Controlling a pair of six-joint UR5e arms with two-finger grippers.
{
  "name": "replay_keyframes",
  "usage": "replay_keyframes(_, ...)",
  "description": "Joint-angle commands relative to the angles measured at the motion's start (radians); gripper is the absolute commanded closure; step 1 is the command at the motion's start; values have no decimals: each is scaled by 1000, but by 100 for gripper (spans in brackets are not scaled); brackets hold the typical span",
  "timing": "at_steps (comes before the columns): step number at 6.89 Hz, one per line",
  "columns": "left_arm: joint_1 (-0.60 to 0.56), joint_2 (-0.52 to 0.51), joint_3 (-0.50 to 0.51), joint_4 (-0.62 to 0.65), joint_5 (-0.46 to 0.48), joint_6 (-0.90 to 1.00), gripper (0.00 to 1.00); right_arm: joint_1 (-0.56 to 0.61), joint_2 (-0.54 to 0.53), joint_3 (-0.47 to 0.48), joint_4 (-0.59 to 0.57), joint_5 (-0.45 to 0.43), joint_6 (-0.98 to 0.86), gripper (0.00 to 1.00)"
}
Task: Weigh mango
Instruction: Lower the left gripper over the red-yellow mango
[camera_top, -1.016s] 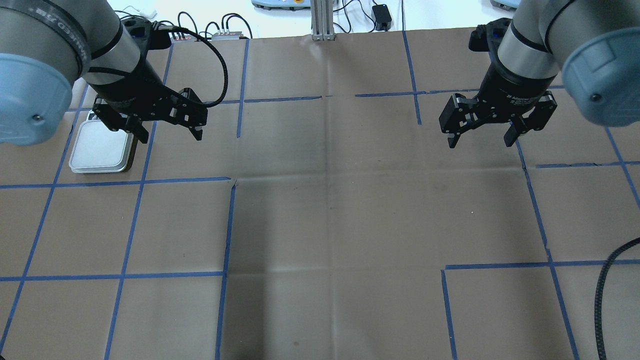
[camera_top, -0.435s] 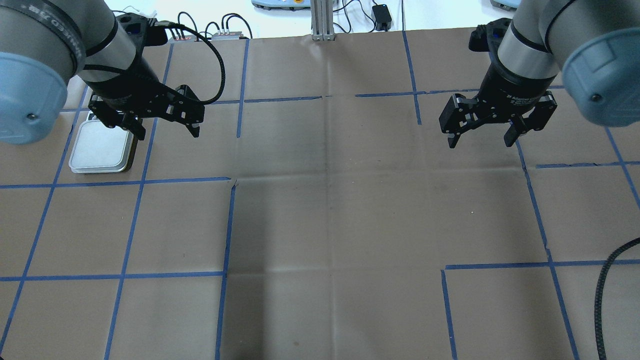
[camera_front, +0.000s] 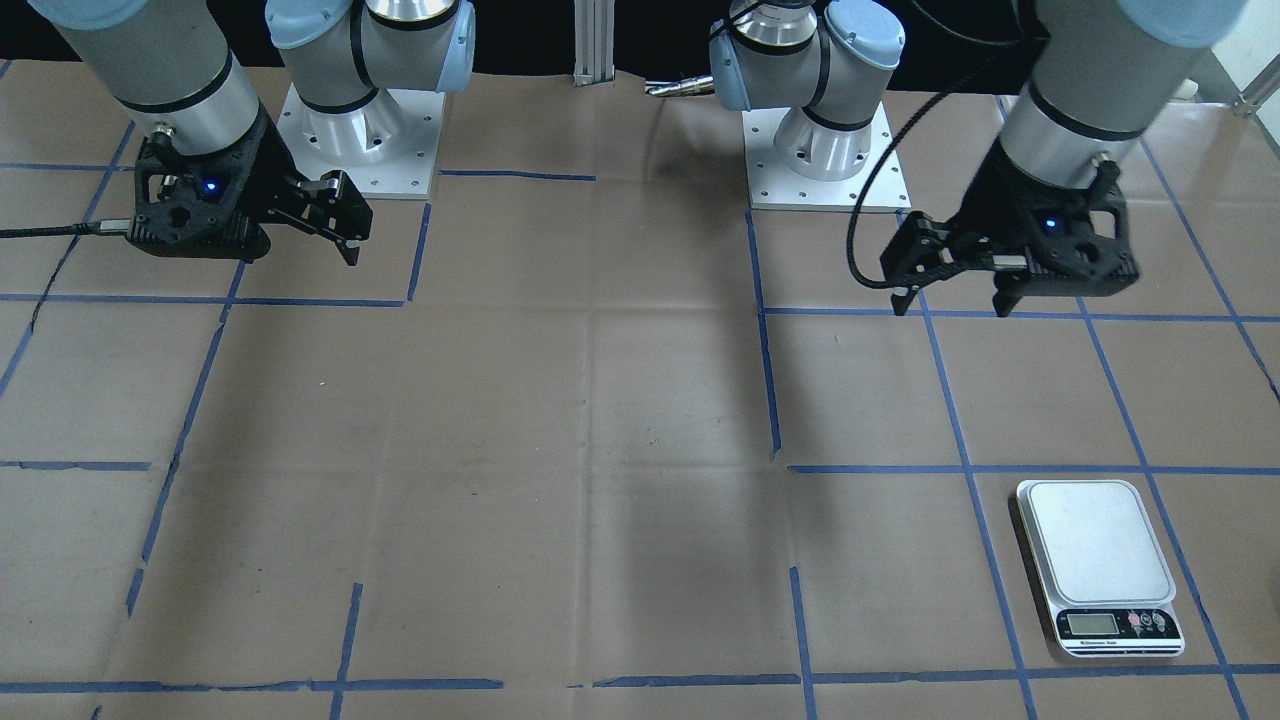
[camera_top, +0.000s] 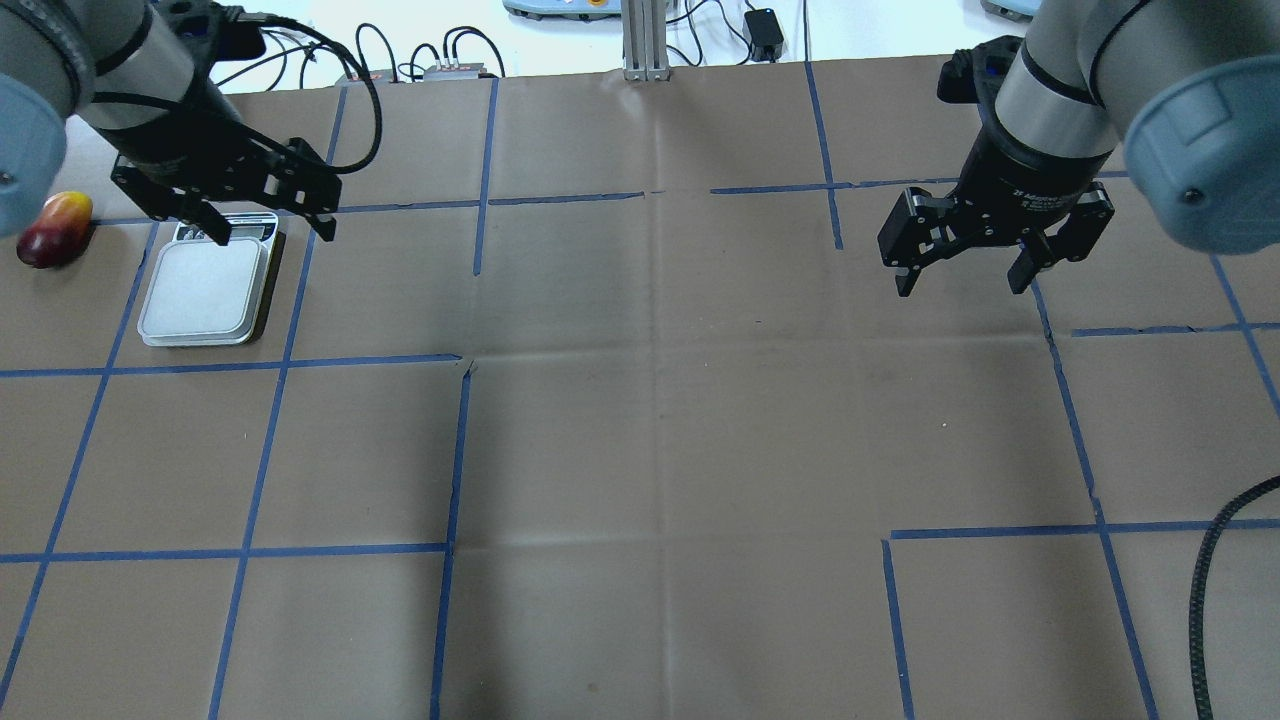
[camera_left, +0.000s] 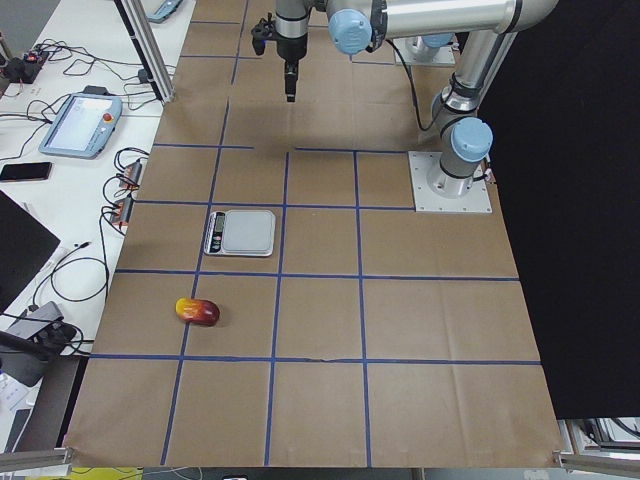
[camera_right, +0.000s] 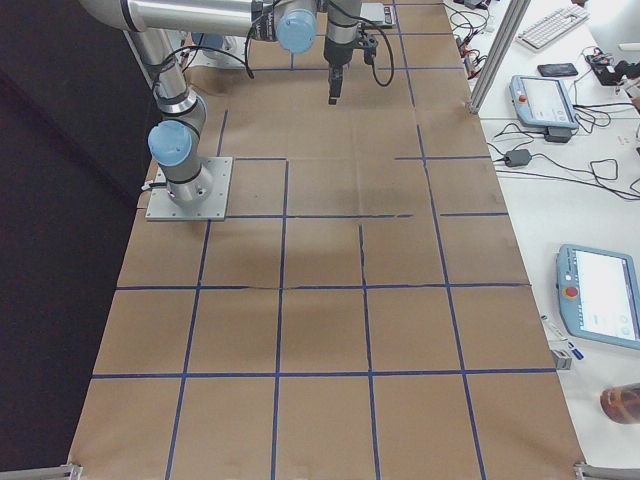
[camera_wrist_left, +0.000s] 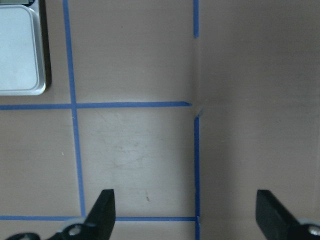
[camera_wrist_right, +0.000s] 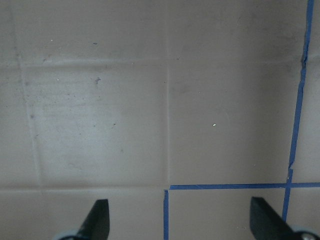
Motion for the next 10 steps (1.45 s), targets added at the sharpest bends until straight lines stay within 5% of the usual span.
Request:
replay_keyframes(1, 200, -127, 99, 27, 0, 222, 1, -1, 0, 0, 0, 0, 0, 0)
replay_keyframes(3, 361, -352, 279, 115, -3, 379, 1, -1, 0, 0, 0, 0, 0, 0)
replay_keyframes(8, 549, -953, 991, 68, -95, 577, 1, -1, 0, 0, 0, 0, 0, 0)
replay_keyframes(10, 538, -1018, 1035, 55, -124, 567, 1, -1, 0, 0, 0, 0, 0, 0)
